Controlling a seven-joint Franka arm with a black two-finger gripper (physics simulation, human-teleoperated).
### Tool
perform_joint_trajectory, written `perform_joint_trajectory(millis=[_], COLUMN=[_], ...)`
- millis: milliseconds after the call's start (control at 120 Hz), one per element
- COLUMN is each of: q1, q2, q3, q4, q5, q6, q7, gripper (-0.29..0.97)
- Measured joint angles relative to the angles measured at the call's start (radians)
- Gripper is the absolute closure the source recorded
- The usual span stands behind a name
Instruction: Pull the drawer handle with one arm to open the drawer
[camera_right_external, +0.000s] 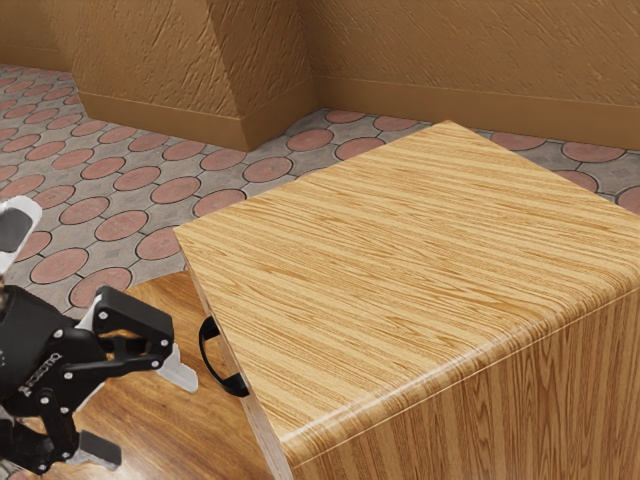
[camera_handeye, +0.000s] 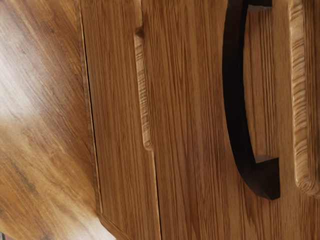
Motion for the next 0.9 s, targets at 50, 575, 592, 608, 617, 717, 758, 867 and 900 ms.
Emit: perform_joint_trajectory(millis=[50,575,592,608,617,717,758,867,900], q1=[0.001,0.052,0.053,0.054,0.054,0.055,0.054,0.054,0.054], q2=[0.027,0.083,0.083,0.083,0.083,0.083,0.083,0.080,0.077], q3=[-0.010,-0.035,-0.034,-0.034,-0.034,-0.034,-0.034,-0.035,-0.035], q4=[0.006,-0.017,-0.020,-0.024,-0.026,-0.036,-0.037,-0.039,-0.039], q5=[-0.002,0.031,0.033,0.034,0.035,0.040,0.042,0.044,0.044], q6=[0.029,0.135,0.136,0.136,0.137,0.140,0.142,0.143,0.142], q7=[-0.005,-0.026,-0.026,-0.025,-0.025,-0.024,-0.023,-0.018,-0.016], gripper=[0.00,0.01,0.01,0.01,0.01,0.01,0.01,0.01,0.01])
